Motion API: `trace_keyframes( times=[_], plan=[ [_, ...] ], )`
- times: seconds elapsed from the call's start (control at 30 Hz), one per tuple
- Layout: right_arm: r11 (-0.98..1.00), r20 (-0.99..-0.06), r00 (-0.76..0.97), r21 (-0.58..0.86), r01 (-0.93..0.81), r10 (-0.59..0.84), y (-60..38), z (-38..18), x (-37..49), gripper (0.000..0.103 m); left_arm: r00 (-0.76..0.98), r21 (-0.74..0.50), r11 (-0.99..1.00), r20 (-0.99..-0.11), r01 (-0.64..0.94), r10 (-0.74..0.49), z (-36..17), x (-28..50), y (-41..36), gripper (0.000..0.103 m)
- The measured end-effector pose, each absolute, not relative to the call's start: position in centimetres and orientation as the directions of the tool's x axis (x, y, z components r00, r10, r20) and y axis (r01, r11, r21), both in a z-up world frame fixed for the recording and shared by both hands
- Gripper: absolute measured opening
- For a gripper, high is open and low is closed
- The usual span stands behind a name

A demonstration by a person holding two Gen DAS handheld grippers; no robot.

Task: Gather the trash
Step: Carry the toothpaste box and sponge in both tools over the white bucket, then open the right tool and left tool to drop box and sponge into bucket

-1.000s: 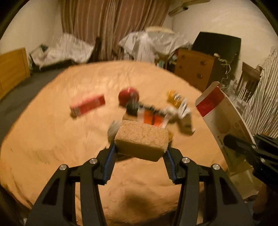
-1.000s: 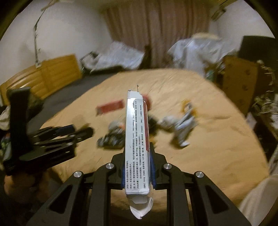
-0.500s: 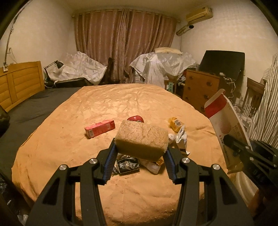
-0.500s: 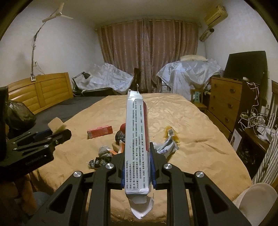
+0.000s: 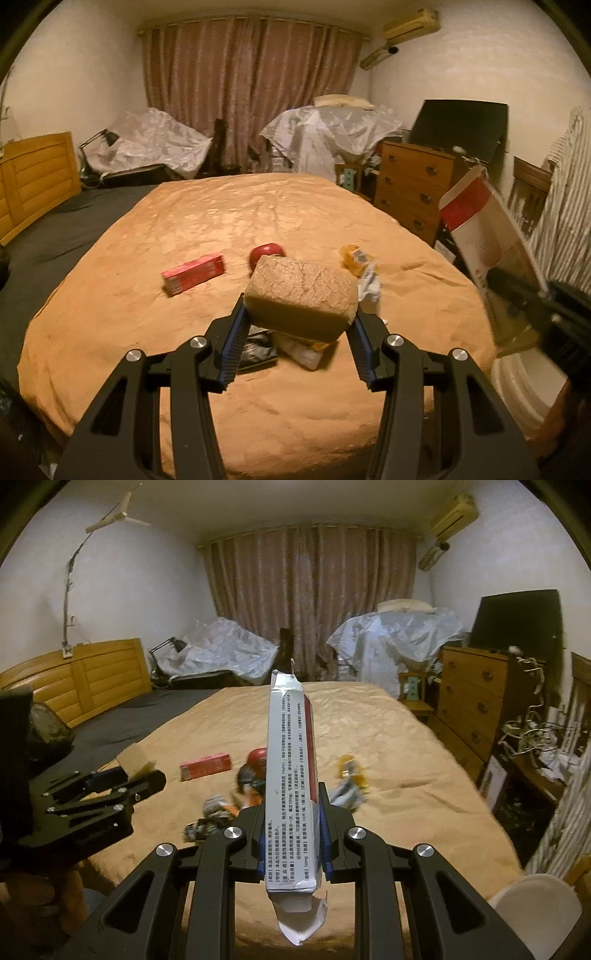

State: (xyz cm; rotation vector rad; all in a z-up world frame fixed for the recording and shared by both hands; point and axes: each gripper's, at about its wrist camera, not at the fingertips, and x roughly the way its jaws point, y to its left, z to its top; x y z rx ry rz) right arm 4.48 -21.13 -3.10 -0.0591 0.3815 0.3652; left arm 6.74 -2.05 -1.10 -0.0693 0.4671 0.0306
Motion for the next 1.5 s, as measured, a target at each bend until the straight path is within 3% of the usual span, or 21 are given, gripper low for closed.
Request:
trace_keyframes(
  times=[0.4, 0.77, 1.2, 1.5],
  plan=[
    [0.996, -0.399, 0.915, -0.029, -0.083, 0.064, -37.1, 1.9, 0.5, 0.022, 0.847, -0.078, 0.964, -0.462, 0.255, -0.262, 0.2, 9.9, -14.7, 0.048],
    [0.994, -0.51, 0.854, -0.03, 0.102, -0.104, -50.9, 0.1, -2.7, 0.022, 0.748, -0.064, 0.879, -0.499, 0.472, -0.438, -0.3, 10.0, -26.6, 0.049],
    [0.999, -0.855, 0.517, -0.042, 0.021, -0.047, -58.6, -6.2, 3.8, 0.022, 0.52, -0.095, 0.771, -0.686, 0.63, -0.509, -4.9, 11.7, -34.0, 0.049],
    [0.998, -0.916, 0.4, -0.056, -0.03, -0.039, -57.7, -9.6, 6.2, 0.022, 0.437, -0.077, 0.747, -0.77, 0.66, -0.465, -9.0, 13.2, -36.2, 0.049]
  ],
)
